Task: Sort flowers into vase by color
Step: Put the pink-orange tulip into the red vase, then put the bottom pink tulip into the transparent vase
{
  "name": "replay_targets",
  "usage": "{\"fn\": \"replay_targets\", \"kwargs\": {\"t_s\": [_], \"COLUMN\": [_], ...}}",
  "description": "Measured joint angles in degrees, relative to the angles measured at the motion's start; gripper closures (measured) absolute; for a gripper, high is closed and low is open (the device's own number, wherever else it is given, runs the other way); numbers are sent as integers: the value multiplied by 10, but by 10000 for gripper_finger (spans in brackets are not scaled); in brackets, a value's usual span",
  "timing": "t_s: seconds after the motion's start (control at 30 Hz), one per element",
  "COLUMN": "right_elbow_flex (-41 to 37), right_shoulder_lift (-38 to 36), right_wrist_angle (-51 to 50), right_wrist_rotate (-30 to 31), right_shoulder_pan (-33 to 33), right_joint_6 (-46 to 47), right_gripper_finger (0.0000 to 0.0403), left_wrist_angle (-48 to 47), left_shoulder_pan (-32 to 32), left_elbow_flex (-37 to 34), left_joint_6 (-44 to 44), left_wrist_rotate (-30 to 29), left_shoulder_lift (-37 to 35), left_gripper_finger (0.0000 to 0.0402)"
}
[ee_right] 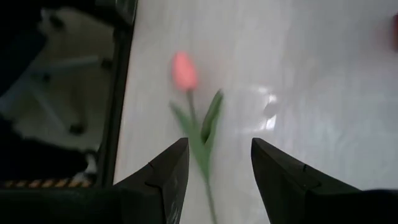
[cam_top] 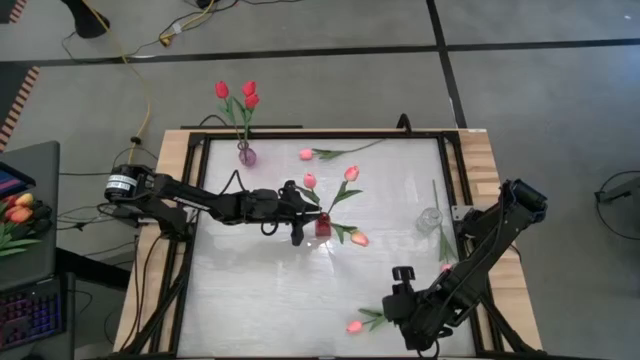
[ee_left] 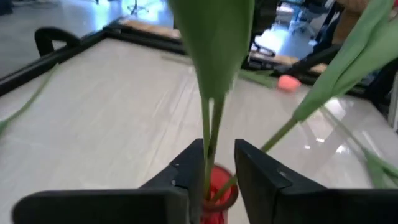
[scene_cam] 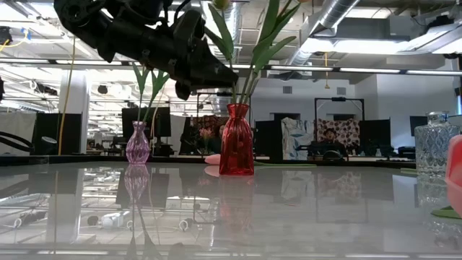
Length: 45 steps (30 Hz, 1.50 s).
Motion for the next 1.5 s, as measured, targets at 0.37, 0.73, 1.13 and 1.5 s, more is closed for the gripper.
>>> {"fn": "replay_targets", "kwargs": {"t_s": [0.37,0.73,1.13,1.5], "right_elbow_flex": [0,0,0,-76], "right_shoulder_lift": [73,121,121,122], "right_wrist_angle": [-34,-33,-27,47], "right_wrist_rotate": [-74,-148,-82,-101], "right_shoulder_pan": [5,6,44,30], "right_joint_6": [-102,-92,-80,-66], "right_gripper_finger": [204,204,230,260], "left_wrist_angle": [-323,-594,-614,-597], "left_shoulder_pan": [-1,-31,-221,-371], "left_elbow_flex": [86,141,141,141], "left_joint_6": [23,0,-63,-106], "left_wrist_rotate": [25,29,-104,-241], "left_shoulder_lift": [-59,-92,-98,-98], "left_gripper_finger": [267,262,262,262]}}
